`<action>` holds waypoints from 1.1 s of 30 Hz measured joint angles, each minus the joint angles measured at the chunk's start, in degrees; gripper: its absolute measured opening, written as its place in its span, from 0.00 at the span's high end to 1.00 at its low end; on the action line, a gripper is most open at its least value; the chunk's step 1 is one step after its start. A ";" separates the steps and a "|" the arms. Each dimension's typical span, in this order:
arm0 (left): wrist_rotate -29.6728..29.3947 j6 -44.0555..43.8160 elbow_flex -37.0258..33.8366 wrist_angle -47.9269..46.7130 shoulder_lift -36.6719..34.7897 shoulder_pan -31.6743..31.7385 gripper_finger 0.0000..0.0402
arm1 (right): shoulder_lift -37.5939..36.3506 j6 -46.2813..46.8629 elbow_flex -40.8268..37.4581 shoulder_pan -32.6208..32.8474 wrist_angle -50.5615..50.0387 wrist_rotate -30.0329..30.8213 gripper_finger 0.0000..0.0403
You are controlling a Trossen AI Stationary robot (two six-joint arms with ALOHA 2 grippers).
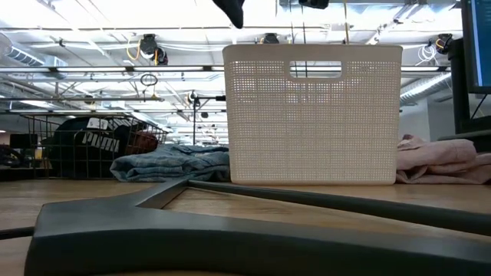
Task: Pick & Place Cloths
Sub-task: Put the blue sock into the transparent bin
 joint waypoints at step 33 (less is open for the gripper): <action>14.93 -5.47 0.00 -0.86 2.74 1.74 0.94 | -0.04 2.23 -0.01 -0.16 0.50 -5.50 0.82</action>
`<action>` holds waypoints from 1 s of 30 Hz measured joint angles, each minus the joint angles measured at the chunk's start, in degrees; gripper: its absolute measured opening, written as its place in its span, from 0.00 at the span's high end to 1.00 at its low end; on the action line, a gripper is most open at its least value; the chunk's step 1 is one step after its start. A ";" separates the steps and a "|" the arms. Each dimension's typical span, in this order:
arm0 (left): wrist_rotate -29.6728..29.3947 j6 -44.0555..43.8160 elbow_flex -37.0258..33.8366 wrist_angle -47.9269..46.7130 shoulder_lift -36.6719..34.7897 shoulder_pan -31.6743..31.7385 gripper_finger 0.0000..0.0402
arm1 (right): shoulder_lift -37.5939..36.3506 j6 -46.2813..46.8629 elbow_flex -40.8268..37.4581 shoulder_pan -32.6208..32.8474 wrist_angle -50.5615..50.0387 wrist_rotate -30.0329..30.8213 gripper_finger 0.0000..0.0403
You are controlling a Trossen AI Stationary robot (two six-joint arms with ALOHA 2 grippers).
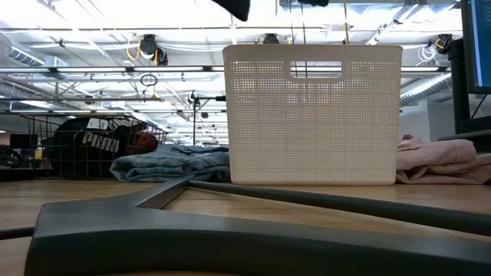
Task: Pick & Place Cloths
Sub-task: Put the blue sock into the transparent bin
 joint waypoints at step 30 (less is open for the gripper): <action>-15.08 -35.84 0.00 -31.84 -20.25 -17.00 0.94 | -3.41 -25.94 -0.01 2.98 -12.39 -2.48 0.99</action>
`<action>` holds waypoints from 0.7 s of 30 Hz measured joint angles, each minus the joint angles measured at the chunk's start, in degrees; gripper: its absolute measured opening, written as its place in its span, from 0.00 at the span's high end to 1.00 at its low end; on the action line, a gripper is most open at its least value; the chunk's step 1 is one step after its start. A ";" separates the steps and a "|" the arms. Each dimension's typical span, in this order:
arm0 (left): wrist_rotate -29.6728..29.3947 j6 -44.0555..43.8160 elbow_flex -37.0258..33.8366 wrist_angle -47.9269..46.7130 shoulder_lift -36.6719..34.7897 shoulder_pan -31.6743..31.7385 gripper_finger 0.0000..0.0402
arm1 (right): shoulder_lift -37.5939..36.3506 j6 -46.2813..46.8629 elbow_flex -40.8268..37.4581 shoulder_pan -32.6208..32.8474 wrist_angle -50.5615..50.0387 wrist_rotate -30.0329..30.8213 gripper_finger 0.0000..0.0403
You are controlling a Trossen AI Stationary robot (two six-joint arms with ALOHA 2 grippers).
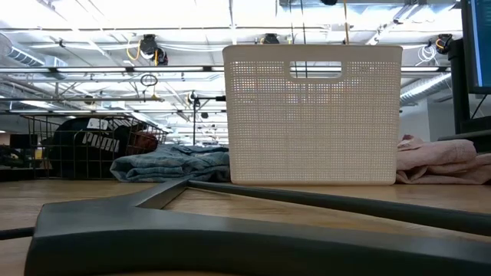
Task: Pick & Place Cloths
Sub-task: Put the blue sock into the transparent bin
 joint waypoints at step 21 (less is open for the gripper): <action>2.14 -35.94 3.85 -28.76 2.40 -16.71 0.94 | -13.94 -22.21 -0.04 -0.02 -10.70 14.87 1.00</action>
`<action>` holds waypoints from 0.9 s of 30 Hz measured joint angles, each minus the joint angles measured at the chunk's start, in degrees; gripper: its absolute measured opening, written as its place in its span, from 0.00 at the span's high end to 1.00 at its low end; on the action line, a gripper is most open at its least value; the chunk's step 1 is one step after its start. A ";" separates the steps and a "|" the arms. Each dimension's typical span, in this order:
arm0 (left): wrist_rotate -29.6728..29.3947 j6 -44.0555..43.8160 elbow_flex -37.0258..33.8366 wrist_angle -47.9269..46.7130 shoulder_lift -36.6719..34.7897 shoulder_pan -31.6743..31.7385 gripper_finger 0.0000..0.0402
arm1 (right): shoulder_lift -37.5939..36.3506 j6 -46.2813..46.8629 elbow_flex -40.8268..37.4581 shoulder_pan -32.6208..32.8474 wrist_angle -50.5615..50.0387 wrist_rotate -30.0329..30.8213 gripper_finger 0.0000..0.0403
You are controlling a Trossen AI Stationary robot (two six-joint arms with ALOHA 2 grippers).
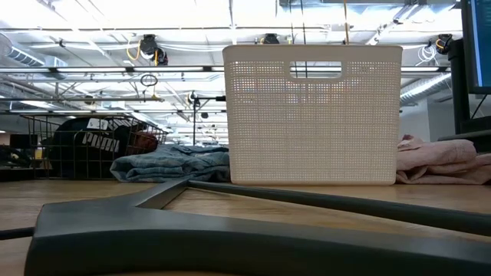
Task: Pick & Place Cloths
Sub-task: Put the blue sock into the transparent bin
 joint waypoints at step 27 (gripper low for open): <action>-3.77 -15.75 0.02 -19.10 17.00 -7.89 0.94 | -2.54 -1.27 -0.02 0.02 -4.76 4.30 1.00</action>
